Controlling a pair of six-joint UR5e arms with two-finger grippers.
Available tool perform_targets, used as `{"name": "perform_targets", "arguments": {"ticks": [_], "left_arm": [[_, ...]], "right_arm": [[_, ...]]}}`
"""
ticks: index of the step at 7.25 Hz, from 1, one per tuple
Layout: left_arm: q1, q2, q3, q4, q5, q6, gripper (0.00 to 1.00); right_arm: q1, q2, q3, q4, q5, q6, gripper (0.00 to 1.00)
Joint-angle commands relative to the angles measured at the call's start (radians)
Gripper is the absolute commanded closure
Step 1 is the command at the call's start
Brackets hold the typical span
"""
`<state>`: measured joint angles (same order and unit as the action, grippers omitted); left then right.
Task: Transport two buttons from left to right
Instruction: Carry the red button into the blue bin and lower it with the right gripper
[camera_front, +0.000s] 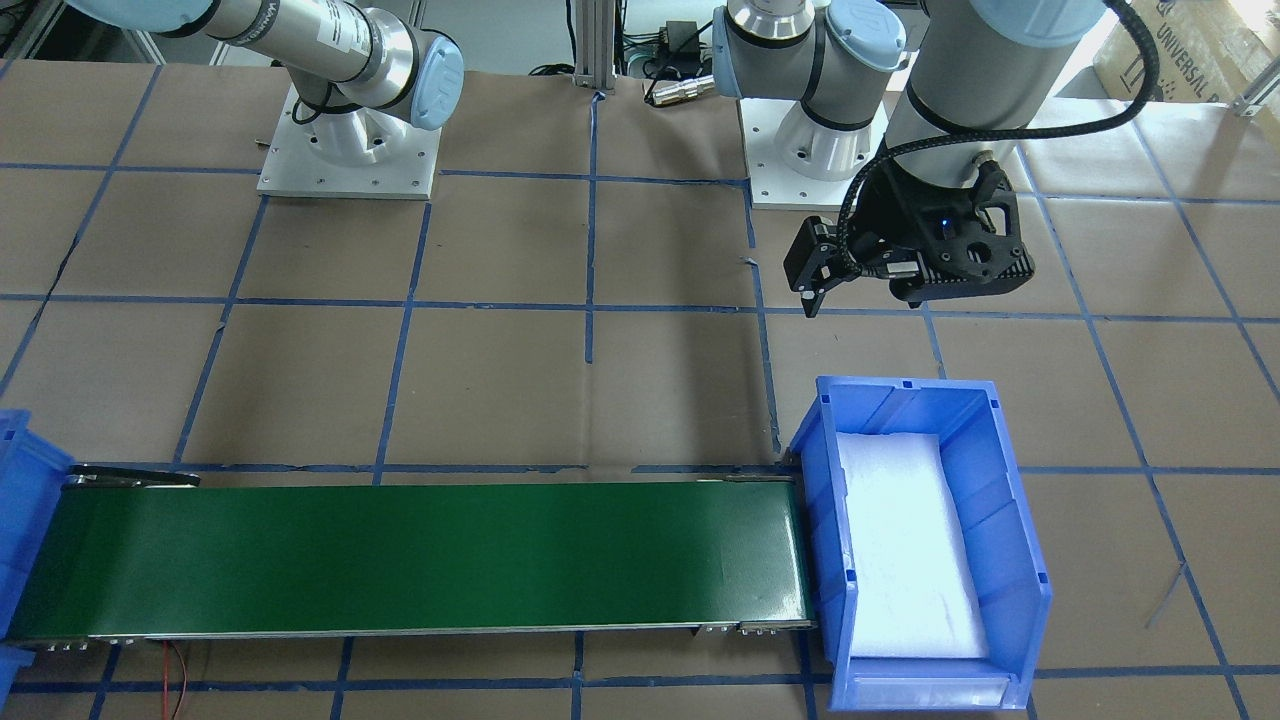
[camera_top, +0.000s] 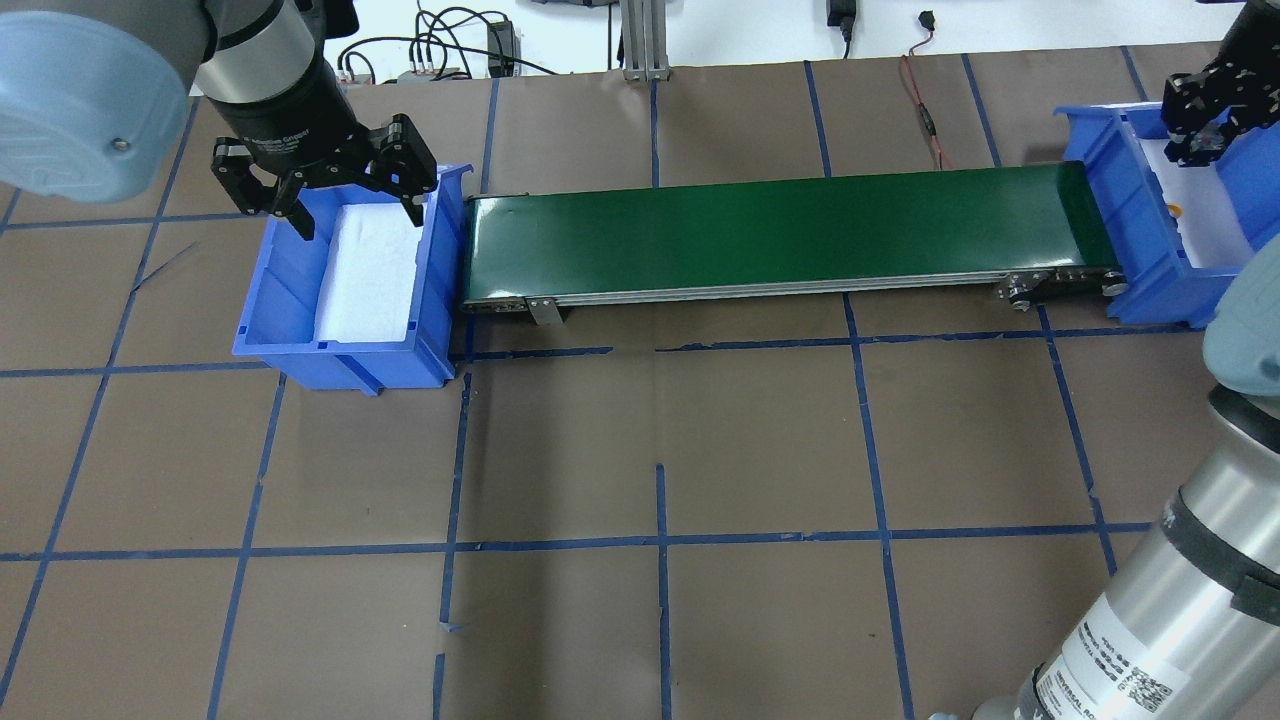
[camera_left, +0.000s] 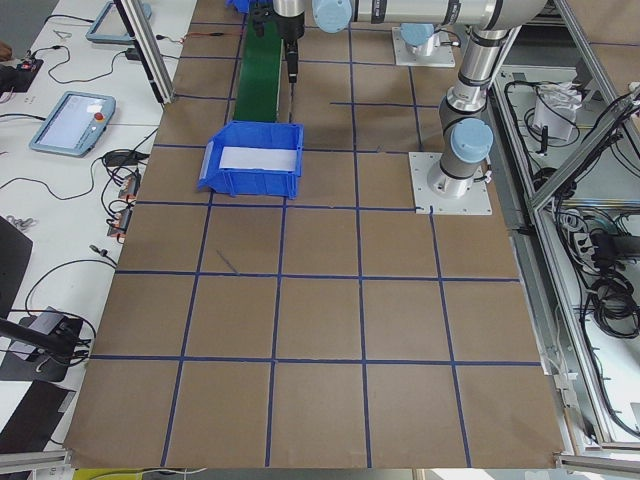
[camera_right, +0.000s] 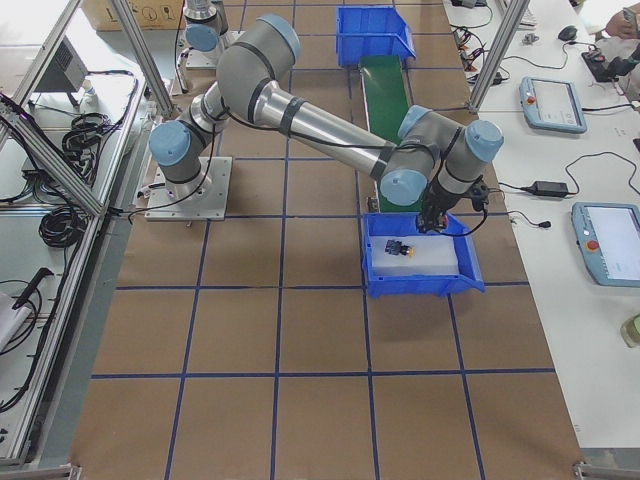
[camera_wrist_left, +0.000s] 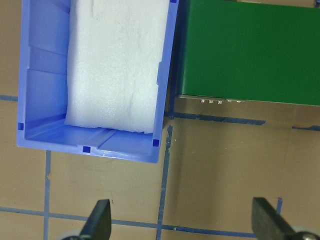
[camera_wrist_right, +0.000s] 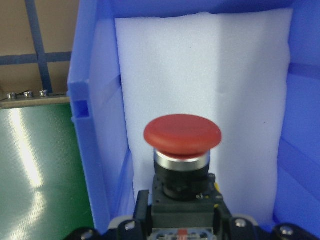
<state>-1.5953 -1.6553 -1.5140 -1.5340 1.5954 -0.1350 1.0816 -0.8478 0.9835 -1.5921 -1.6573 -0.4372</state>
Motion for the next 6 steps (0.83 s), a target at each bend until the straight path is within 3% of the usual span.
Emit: {"name": "perform_targets", "arguments": {"ticks": [1,6], "left_arm": [[0.0,0.0,0.0,0.0,0.0,0.0,0.0],[0.0,-0.001,0.0,0.0,0.0,0.0,0.0]], "right_arm": [[-0.029,0.033,-0.017,-0.002,0.002,-0.027,0.92],[-0.035,0.11,-0.029,-0.037,0.01,-0.072,0.91]]}}
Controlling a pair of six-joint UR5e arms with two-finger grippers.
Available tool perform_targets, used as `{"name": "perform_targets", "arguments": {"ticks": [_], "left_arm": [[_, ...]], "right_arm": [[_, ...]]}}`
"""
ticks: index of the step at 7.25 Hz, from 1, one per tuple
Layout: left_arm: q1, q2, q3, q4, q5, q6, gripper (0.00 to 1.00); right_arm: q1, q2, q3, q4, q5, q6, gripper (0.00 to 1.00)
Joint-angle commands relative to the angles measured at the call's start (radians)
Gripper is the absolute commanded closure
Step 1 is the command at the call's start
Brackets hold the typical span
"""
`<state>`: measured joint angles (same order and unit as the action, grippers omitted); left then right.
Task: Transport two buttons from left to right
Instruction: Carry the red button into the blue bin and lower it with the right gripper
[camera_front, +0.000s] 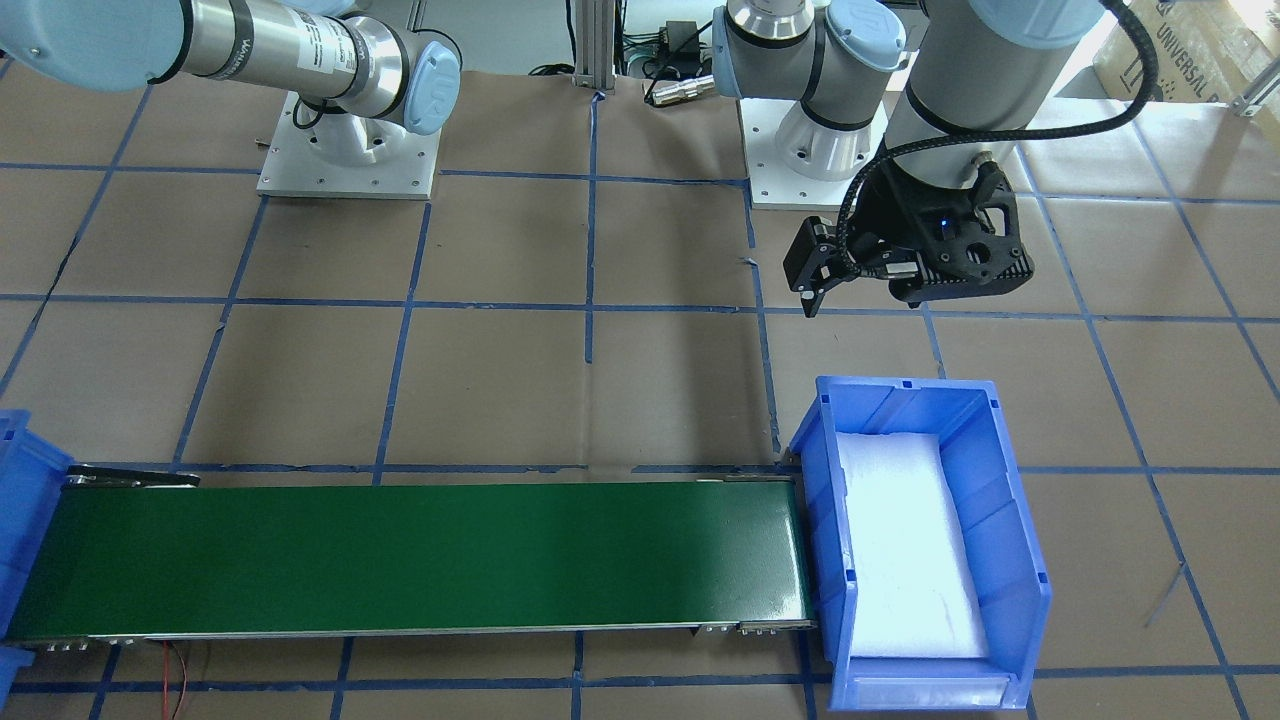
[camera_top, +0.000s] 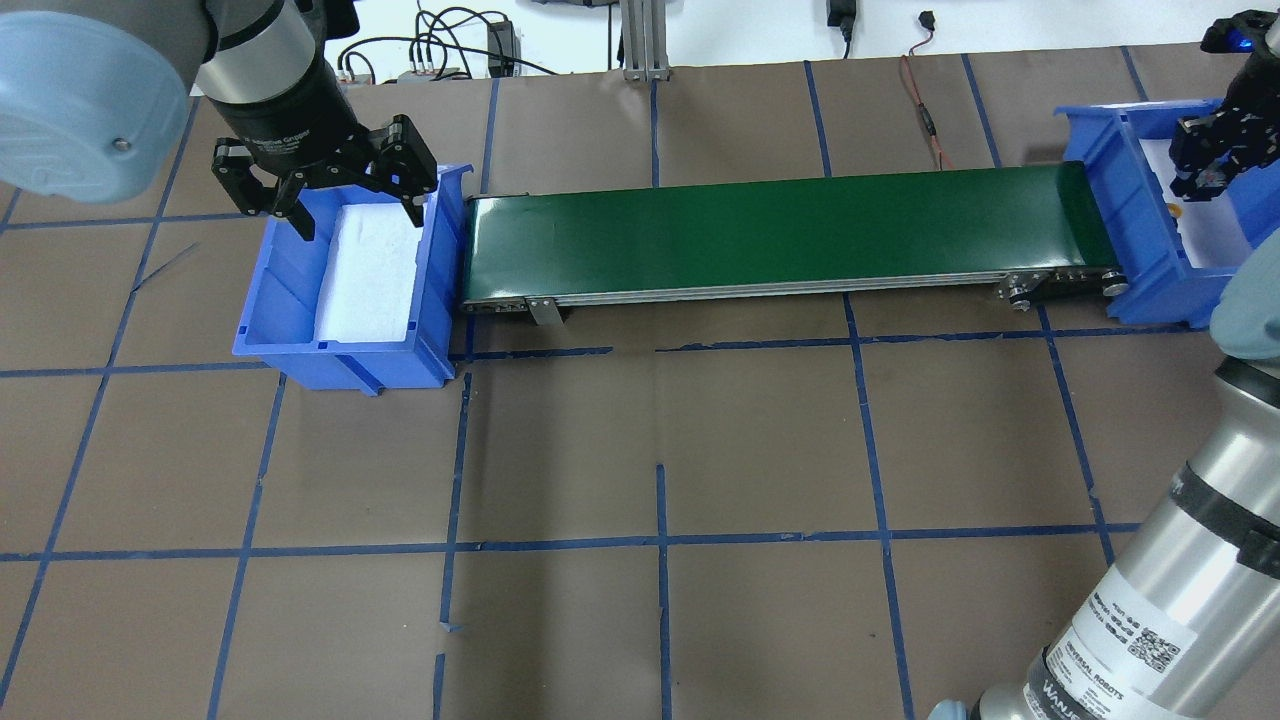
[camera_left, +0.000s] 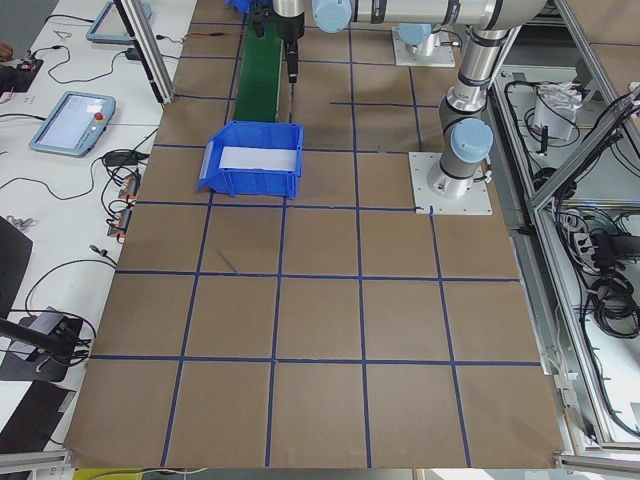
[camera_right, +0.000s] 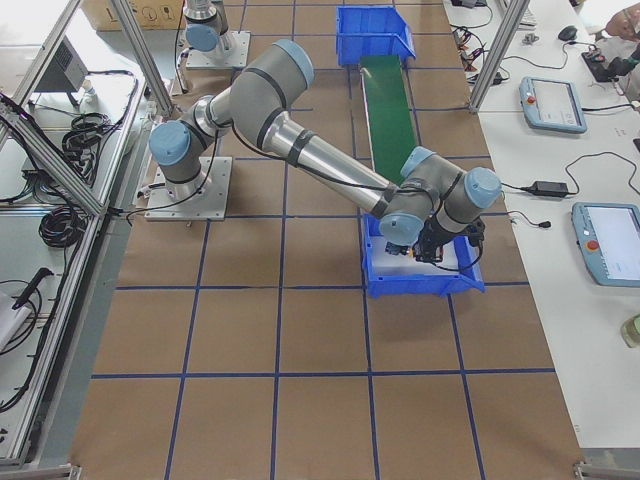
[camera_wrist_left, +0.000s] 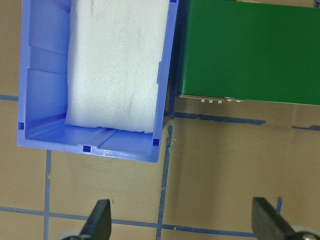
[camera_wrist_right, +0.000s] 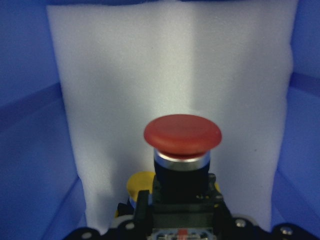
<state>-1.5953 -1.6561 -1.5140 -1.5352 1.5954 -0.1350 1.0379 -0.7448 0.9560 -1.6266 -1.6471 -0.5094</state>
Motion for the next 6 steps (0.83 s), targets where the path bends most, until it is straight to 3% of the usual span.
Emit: {"name": "perform_targets", "arguments": {"ticks": [1,3,5,6], "left_arm": [[0.0,-0.002,0.0,0.0,0.0,0.0,0.0],[0.0,-0.001,0.0,0.0,0.0,0.0,0.0],[0.0,-0.001,0.0,0.0,0.0,0.0,0.0],[0.0,-0.001,0.0,0.0,0.0,0.0,0.0]], "right_arm": [[0.008,0.019,-0.003,-0.003,0.0,0.0,0.89],[0.008,0.028,-0.019,-0.001,0.0,0.0,0.85],[0.008,0.033,-0.025,-0.01,0.003,-0.004,0.66],[0.008,0.032,-0.031,-0.021,0.003,-0.003,0.46]]}}
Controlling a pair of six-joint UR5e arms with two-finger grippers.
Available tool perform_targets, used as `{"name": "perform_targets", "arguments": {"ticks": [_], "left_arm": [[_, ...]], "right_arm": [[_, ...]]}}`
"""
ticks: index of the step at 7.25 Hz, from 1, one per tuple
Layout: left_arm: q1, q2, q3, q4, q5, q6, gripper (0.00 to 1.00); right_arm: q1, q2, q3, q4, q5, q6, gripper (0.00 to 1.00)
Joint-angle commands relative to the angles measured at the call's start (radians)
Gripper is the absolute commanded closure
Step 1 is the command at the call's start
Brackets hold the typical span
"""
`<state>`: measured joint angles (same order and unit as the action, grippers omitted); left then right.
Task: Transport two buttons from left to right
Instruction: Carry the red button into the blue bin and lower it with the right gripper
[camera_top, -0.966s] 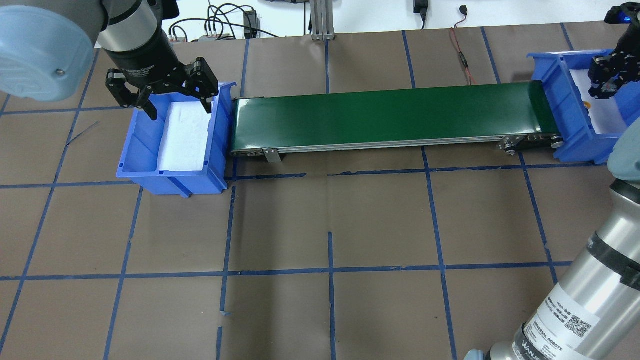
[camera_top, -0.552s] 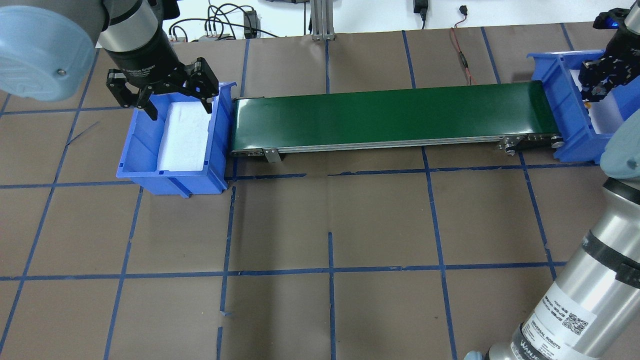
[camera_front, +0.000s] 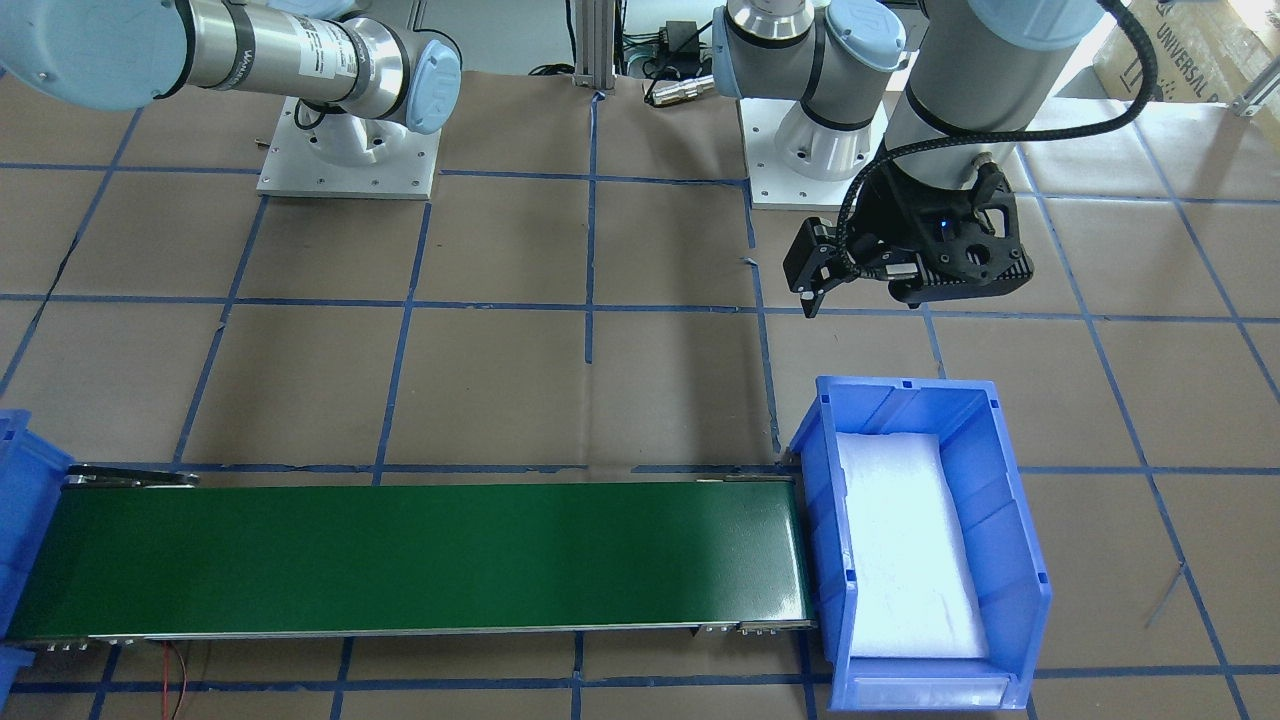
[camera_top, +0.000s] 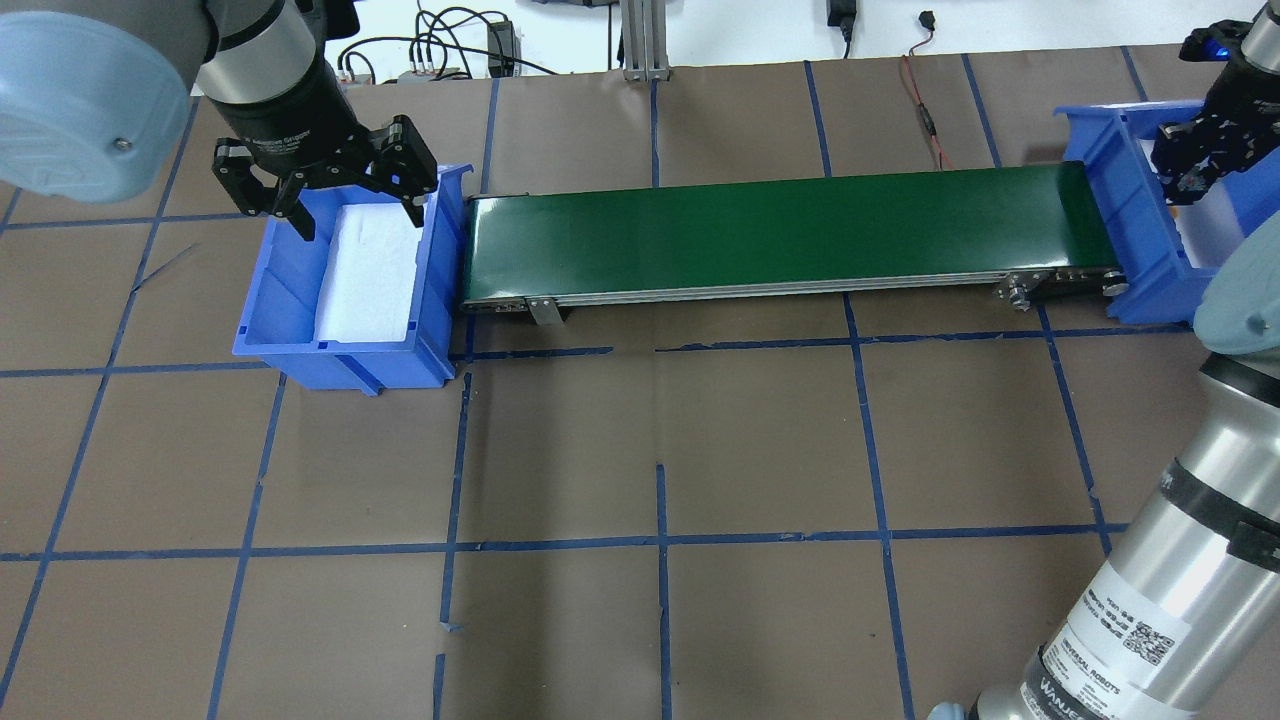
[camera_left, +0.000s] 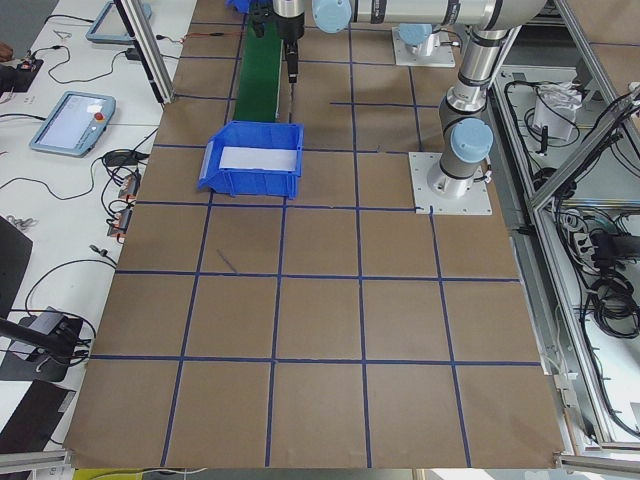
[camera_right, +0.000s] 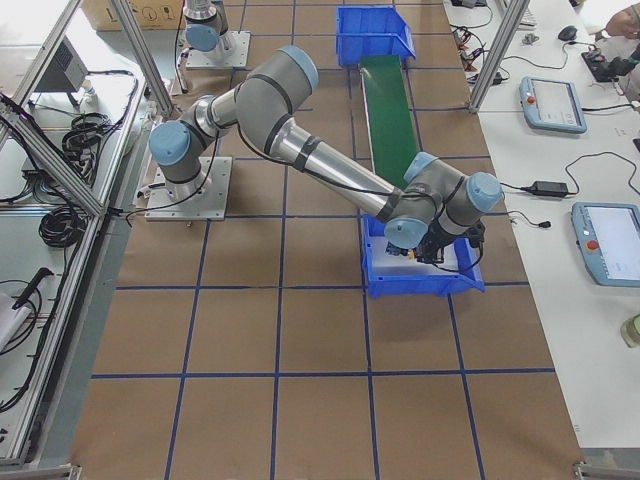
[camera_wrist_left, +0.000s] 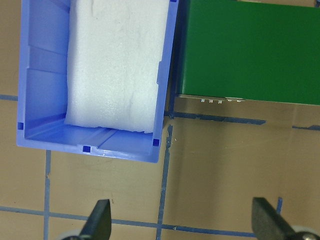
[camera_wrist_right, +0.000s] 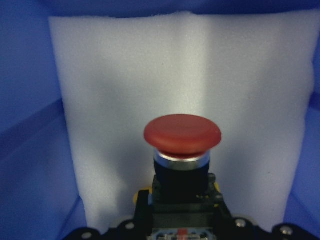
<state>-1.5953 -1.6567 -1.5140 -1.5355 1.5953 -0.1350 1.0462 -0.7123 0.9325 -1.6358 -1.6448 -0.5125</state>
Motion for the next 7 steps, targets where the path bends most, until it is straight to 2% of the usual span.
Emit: {"name": "perform_targets", "arguments": {"ticks": [1,2,3,5,6,7], "left_arm": [[0.0,0.0,0.0,0.002,0.0,0.0,0.0],[0.0,0.0,0.0,0.0,0.0,0.0,0.0],[0.0,0.0,0.0,0.0,0.0,0.0,0.0],[0.0,0.0,0.0,0.0,0.0,0.0,0.0],[0.0,0.0,0.0,0.0,0.0,0.0,0.0],[0.0,0.0,0.0,0.0,0.0,0.0,0.0]], "right_arm": [[0.0,-0.007,-0.014,-0.01,0.002,-0.001,0.36],[0.0,-0.006,-0.027,-0.003,0.0,-0.003,0.23],[0.0,-0.006,-0.033,0.004,0.002,-0.003,0.18],[0.009,-0.031,-0.034,0.005,0.0,-0.003,0.18],[0.04,-0.067,-0.034,0.014,-0.001,-0.01,0.12],[0.093,-0.117,-0.032,0.083,-0.006,0.005,0.12]]}}
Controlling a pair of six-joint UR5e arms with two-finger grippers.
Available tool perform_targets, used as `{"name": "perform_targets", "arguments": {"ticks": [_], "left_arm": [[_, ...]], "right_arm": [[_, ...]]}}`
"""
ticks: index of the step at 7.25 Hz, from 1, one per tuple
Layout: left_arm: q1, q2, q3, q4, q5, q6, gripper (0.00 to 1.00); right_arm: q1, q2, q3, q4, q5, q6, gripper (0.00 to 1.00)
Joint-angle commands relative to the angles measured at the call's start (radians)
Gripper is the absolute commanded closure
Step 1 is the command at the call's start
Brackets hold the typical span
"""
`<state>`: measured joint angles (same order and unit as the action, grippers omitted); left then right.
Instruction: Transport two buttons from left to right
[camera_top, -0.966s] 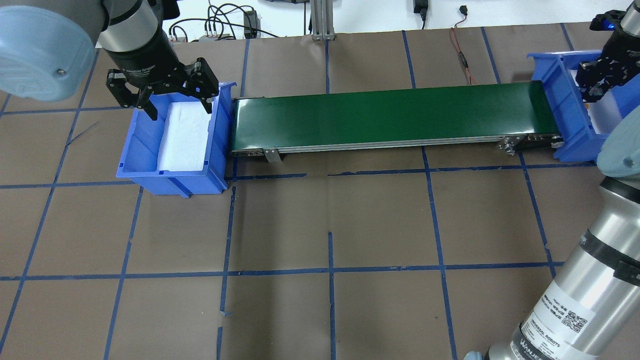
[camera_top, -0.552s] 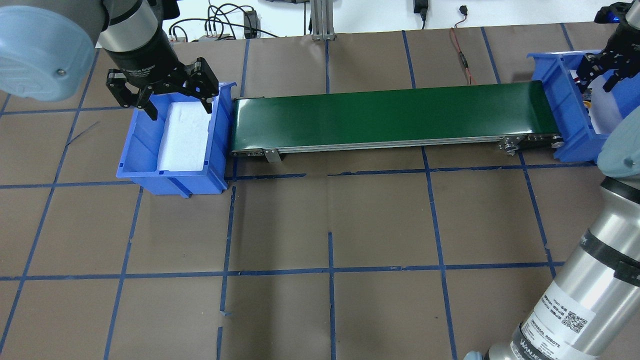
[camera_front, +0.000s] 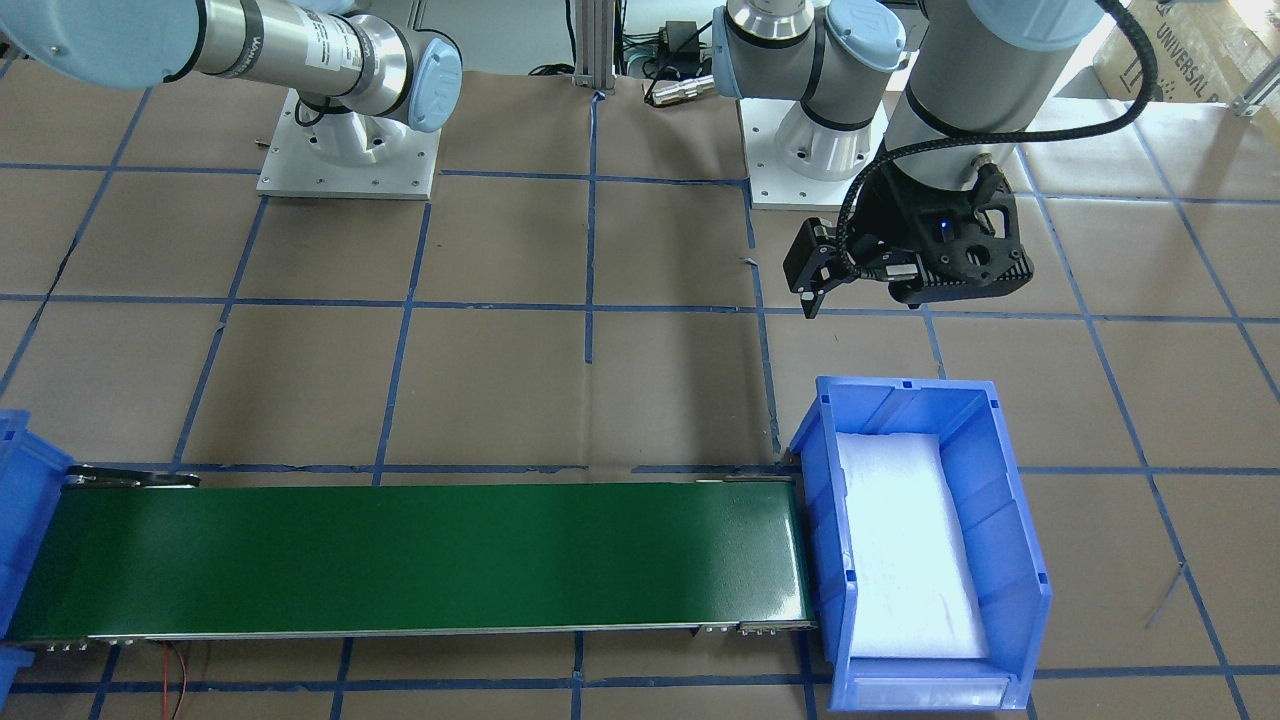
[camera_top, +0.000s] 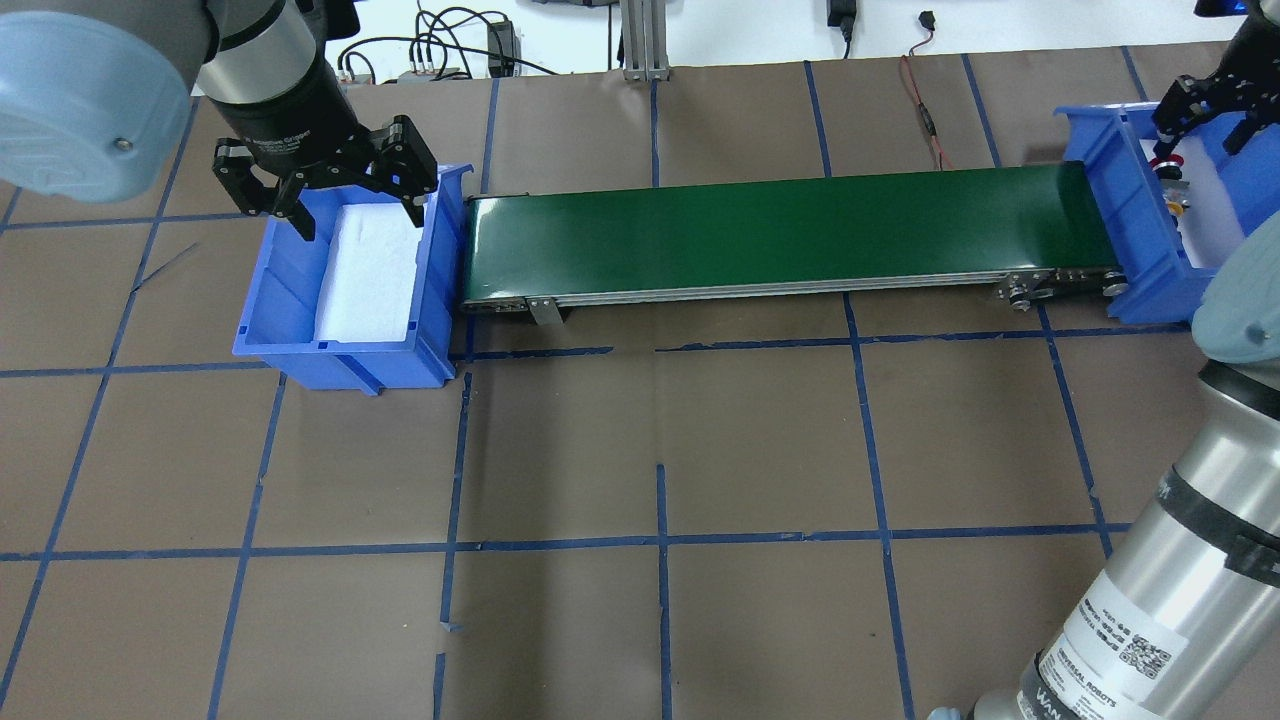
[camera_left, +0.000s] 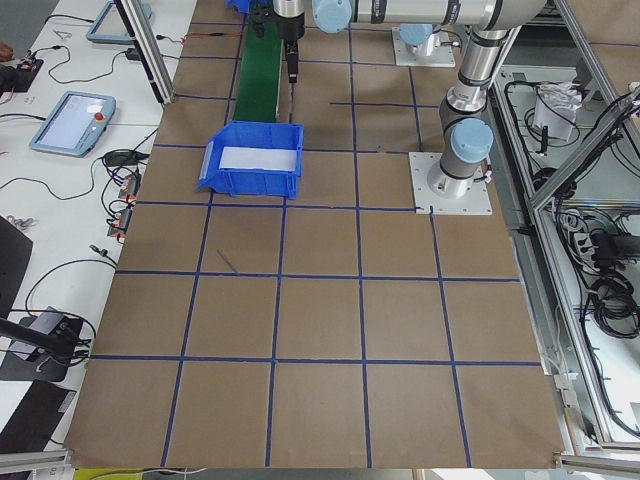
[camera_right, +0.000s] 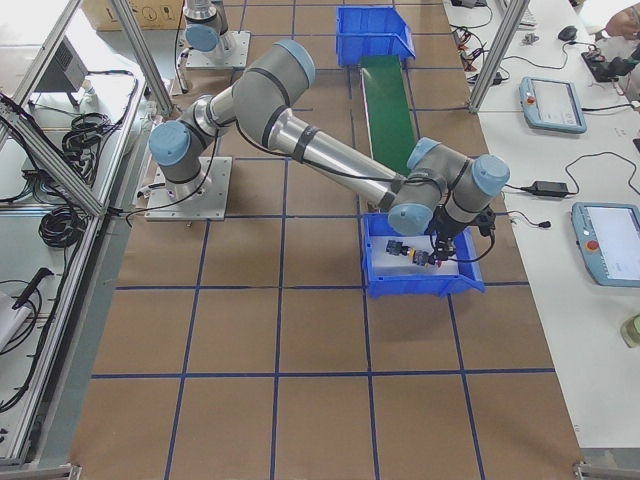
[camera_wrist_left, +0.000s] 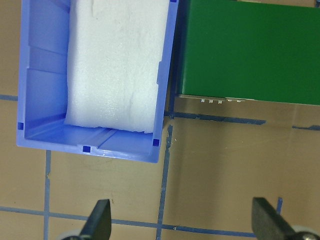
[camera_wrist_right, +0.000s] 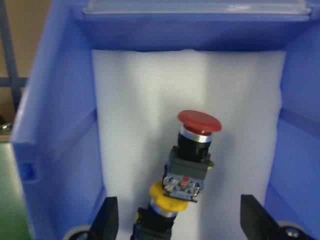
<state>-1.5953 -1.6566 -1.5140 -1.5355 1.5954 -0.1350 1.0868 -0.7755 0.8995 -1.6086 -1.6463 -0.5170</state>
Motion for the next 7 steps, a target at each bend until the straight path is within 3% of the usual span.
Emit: {"name": "perform_targets", "arguments": {"ticks": [1,2,3,7], "left_arm": [[0.0,0.0,0.0,0.0,0.0,0.0,0.0],[0.0,0.0,0.0,0.0,0.0,0.0,0.0],[0.0,0.0,0.0,0.0,0.0,0.0,0.0],[0.0,0.0,0.0,0.0,0.0,0.0,0.0]], "right_arm": [[0.083,-0.103,0.004,0.12,-0.004,0.003,0.12],[0.131,-0.151,0.013,0.174,0.003,0.006,0.13],[0.175,-0.198,0.015,0.199,0.105,0.003,0.02],[0.424,-0.327,0.05,0.32,0.106,0.268,0.0]]}}
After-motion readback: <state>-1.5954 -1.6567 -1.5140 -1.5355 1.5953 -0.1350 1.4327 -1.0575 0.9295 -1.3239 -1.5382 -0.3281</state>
